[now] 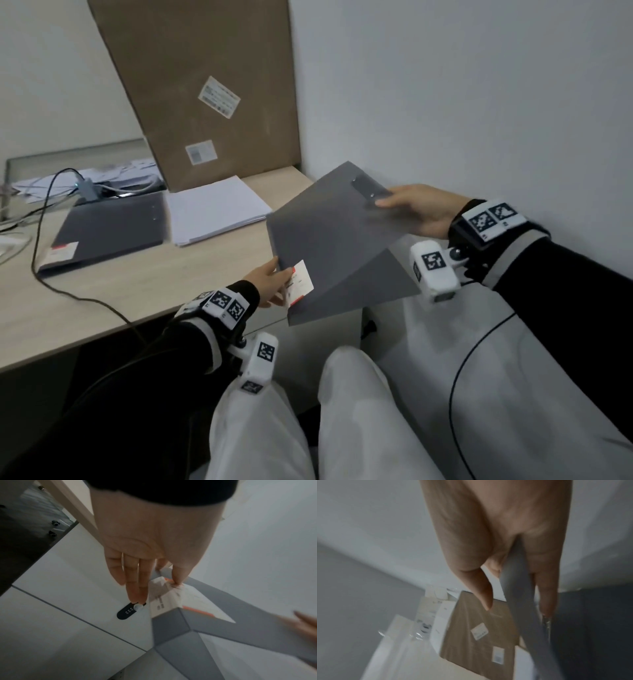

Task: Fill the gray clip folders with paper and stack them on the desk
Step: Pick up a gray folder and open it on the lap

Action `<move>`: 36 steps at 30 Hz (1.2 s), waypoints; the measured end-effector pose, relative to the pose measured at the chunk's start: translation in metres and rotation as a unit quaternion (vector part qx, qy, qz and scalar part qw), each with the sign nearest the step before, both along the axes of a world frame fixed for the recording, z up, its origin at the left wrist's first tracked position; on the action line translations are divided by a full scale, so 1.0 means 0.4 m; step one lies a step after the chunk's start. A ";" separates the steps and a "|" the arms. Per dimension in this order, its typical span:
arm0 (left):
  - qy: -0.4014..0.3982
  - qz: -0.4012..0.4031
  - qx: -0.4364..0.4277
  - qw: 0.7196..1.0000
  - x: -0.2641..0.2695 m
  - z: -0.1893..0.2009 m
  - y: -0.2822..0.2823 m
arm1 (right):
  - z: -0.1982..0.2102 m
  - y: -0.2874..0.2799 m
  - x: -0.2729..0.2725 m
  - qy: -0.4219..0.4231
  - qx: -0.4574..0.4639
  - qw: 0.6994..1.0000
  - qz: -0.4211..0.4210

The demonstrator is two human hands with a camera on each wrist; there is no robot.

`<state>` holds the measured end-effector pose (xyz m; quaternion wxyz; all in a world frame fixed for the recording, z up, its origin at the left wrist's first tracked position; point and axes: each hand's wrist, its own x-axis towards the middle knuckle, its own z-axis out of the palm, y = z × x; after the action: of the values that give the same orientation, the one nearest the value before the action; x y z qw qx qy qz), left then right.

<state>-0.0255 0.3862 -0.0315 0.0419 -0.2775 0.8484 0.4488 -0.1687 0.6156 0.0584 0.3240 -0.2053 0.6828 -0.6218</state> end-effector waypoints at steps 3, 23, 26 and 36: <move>-0.005 -0.025 -0.028 0.999 0.022 0.025 -0.008 | 0.060 -0.024 0.041 -0.008 -0.076 0.995 0.067; 0.215 0.093 0.168 0.958 0.271 0.252 -0.318 | 0.013 -0.560 0.233 0.229 0.132 0.936 0.233; 0.149 0.160 0.110 0.970 0.317 0.176 -0.367 | -0.036 -0.598 0.176 0.344 0.266 0.866 0.249; -0.047 0.160 -0.062 0.984 0.352 0.034 -0.446 | -0.189 -0.674 0.089 0.396 0.471 0.743 0.264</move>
<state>0.1155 0.2076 -0.0178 -0.0079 -0.4328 0.8163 0.3826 -0.1332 0.3461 -0.0173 0.2308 -0.4261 0.8743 0.0266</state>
